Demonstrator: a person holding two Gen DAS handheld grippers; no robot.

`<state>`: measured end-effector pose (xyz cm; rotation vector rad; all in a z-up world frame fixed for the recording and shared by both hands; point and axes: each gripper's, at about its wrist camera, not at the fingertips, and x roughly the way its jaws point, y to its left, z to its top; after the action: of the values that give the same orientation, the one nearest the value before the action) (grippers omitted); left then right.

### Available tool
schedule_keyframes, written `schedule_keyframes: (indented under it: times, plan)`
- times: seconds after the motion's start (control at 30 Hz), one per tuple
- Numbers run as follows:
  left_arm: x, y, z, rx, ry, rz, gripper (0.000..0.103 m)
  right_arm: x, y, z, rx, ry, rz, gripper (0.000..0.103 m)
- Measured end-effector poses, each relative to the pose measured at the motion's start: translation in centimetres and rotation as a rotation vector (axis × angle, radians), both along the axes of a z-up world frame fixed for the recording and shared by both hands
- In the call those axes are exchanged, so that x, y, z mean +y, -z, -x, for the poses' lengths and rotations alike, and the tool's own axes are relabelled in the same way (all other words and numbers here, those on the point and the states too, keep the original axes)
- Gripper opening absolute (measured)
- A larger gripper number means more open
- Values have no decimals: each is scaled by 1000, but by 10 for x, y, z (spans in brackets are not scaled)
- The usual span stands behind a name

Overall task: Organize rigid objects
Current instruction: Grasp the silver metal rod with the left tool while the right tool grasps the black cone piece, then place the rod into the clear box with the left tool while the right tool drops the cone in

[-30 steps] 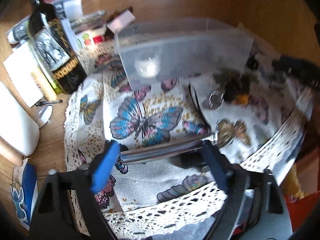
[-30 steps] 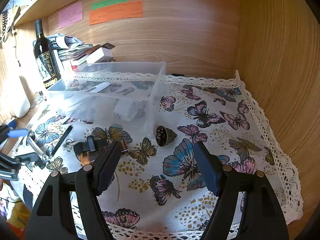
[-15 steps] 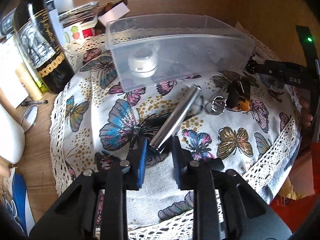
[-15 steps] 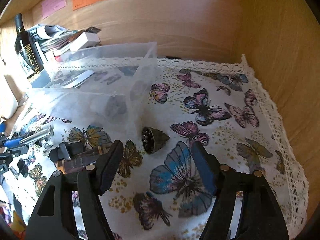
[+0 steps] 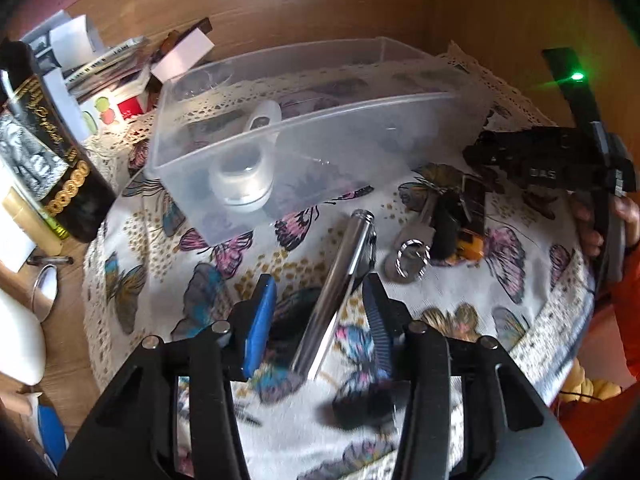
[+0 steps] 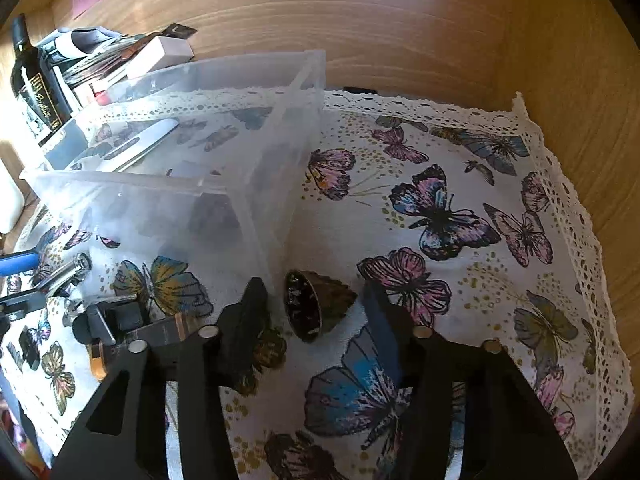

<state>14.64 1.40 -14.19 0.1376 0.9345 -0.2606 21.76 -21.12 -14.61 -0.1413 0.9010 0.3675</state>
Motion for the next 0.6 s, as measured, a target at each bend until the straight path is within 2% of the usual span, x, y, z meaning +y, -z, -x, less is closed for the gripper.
schedule_keyframes:
  times: [0.07,0.1,0.13,0.17,0.43,0.6]
  plan:
    - [-4,8,-5,17,3,13,31,1,-1,3,-9,-2,4,38]
    - [-5,8,-4,-2,3,14,29,1,-1,5,-14,-1,8,37]
    - [-7,8,-2,-11,12,9,20,1,-1,7,-22,4,15,33]
    - [-9,8,1,-16,12,8,15,1,-2,9,-33,11,20,33]
    - [-5,2,22,-42,-41,24,15,-7,-14,34,-90,19,-22,33]
    - [7,-19,38,-106,-94,57,15,-9,-33,51,-141,9,-52,33]
